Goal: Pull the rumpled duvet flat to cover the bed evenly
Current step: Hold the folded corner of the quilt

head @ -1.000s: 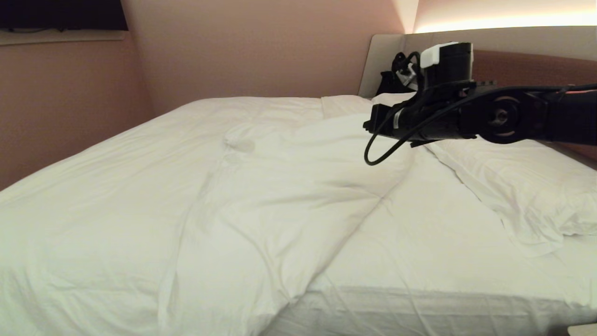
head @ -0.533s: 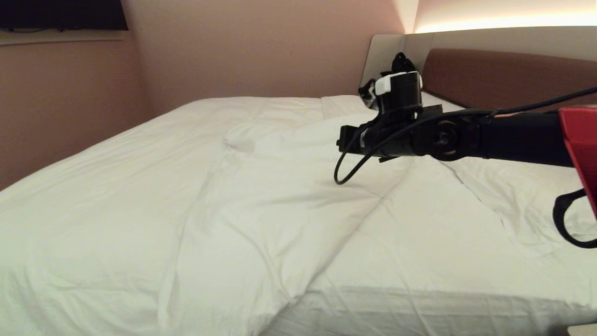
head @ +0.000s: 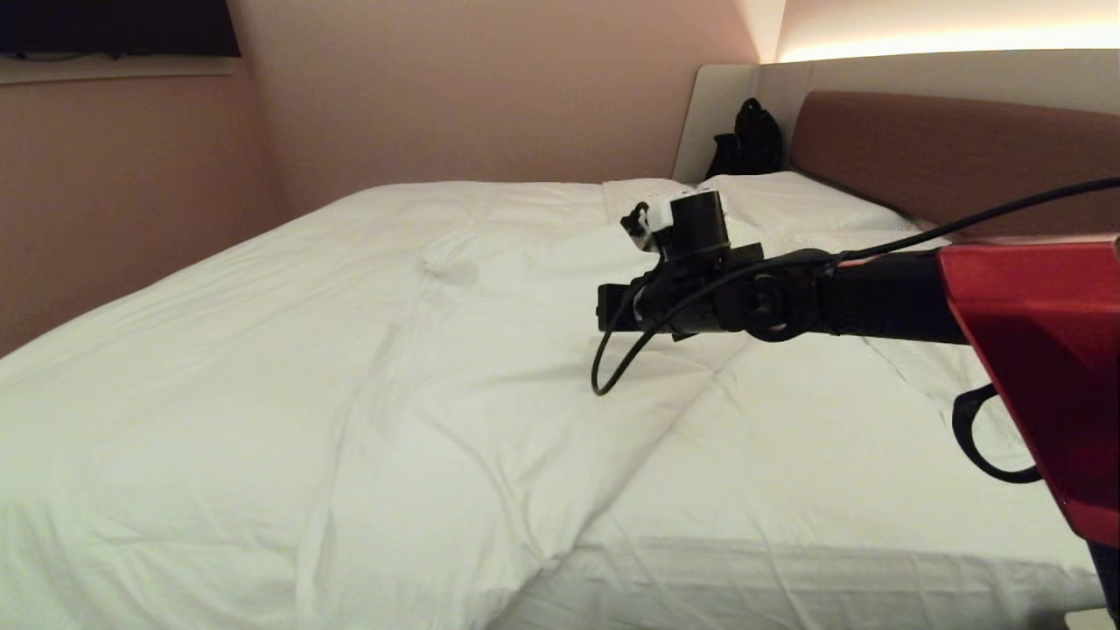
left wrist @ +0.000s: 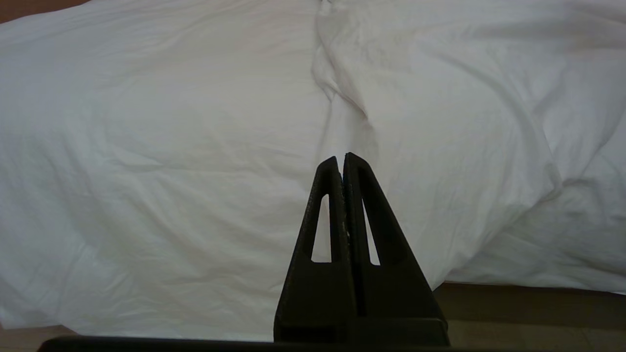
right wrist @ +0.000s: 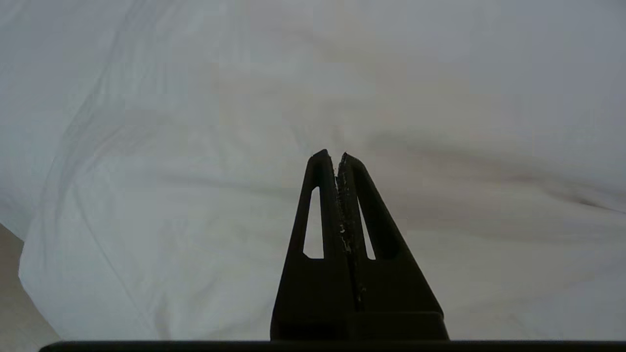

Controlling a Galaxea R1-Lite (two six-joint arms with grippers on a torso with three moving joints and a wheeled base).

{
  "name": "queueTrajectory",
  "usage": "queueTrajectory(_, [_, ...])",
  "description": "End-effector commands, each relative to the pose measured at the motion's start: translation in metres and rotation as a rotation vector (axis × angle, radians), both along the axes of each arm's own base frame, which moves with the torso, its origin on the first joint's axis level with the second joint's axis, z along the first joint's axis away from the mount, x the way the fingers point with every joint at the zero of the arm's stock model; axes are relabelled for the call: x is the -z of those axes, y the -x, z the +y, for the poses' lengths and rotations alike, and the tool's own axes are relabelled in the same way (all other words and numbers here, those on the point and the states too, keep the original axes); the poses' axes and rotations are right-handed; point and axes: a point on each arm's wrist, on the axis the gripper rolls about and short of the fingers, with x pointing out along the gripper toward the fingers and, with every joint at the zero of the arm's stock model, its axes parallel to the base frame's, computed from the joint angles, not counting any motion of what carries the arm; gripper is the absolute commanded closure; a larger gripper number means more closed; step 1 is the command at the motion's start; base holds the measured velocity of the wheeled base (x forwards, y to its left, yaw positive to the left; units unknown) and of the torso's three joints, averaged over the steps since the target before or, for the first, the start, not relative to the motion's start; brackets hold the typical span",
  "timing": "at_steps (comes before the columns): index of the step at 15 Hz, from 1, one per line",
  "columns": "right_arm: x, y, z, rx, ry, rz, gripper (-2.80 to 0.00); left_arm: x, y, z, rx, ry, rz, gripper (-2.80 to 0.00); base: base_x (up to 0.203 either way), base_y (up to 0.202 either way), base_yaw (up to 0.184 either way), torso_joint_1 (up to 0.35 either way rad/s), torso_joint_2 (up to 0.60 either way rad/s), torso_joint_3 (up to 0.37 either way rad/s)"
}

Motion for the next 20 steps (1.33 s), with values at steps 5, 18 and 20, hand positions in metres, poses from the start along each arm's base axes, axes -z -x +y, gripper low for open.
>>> queueTrajectory(5, [0.026, 0.007, 0.030, -0.081, 0.066, 0.024, 0.00, 0.000, 0.000, 0.000, 0.000, 0.001, -0.001, 0.00, 0.000, 0.000, 0.000, 0.000, 0.00, 0.000])
queueTrajectory(18, [0.050, 0.006, 0.040, -0.218, 0.284, -0.058, -2.80, 0.000, 0.000, 0.000, 0.000, 0.001, -0.001, 0.00, 0.000, 0.000, 0.000, 0.000, 0.00, 0.000])
queueTrajectory(20, [0.055, 0.005, 0.041, -0.242, 0.326, -0.075, -2.80, 0.000, 0.000, 0.000, 0.000, 0.001, -0.001, 0.00, 0.000, 0.000, 0.000, 0.000, 0.00, 0.000])
